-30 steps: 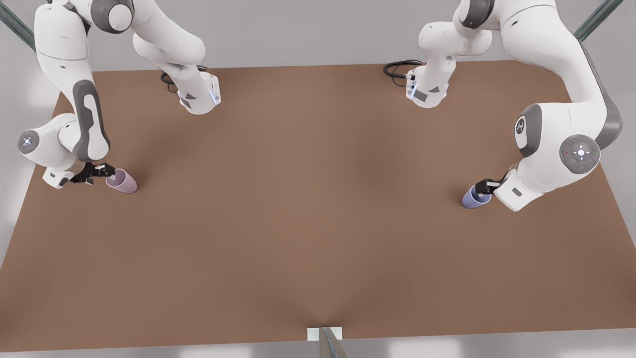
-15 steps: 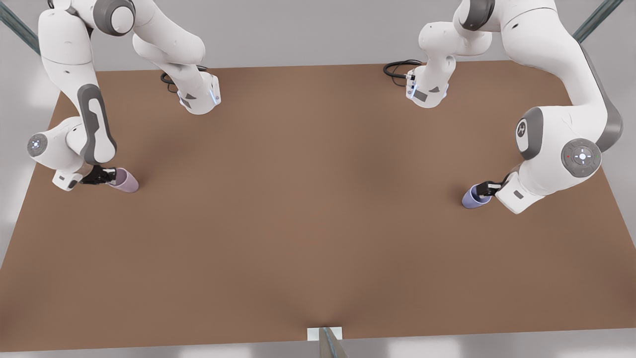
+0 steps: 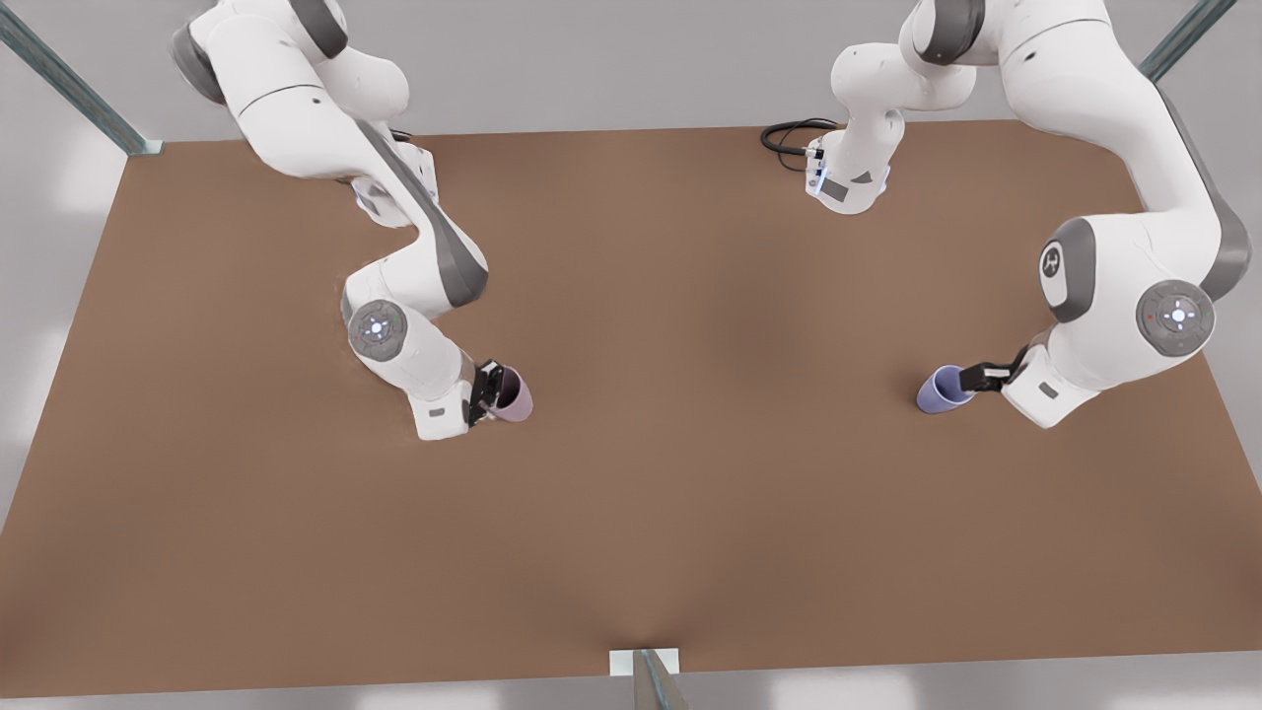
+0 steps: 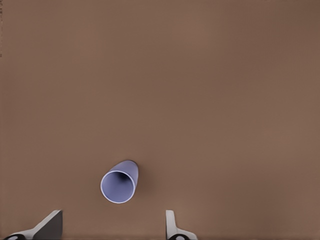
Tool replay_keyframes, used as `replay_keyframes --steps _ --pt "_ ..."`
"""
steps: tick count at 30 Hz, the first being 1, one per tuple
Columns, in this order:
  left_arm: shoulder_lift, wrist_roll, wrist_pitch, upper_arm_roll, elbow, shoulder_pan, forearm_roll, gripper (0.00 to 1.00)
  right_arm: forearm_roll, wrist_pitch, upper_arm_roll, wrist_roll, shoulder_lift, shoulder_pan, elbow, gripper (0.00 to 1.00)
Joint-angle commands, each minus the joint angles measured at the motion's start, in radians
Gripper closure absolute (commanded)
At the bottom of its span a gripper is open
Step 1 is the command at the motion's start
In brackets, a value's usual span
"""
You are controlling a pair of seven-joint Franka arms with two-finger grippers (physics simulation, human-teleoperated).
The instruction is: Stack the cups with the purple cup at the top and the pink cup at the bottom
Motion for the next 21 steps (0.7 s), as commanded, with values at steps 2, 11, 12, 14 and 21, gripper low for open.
replay_keyframes --steps 2,11,12,14,21 --pt "0.002 0.001 0.017 0.008 -0.001 0.001 -0.002 0.0 -0.015 -0.099 -0.06 1.404 0.215 0.241 0.286 0.79" --pt "-0.008 0.282 0.396 0.123 -0.354 0.03 -0.049 0.0 -0.033 -0.039 -0.287 1.889 0.594 0.536 0.765 0.79" --pt "-0.018 0.322 0.445 0.142 -0.401 0.03 -0.063 0.0 -0.033 -0.039 -0.29 1.891 0.597 0.542 0.765 0.79" --pt "-0.031 0.402 0.581 0.174 -0.521 0.029 -0.086 0.0 -0.033 -0.038 -0.301 1.891 0.598 0.551 0.763 0.79" --pt "-0.038 0.455 0.799 0.202 -0.739 0.03 -0.089 0.0 -0.033 0.01 -0.317 1.892 0.631 0.58 0.756 0.79"
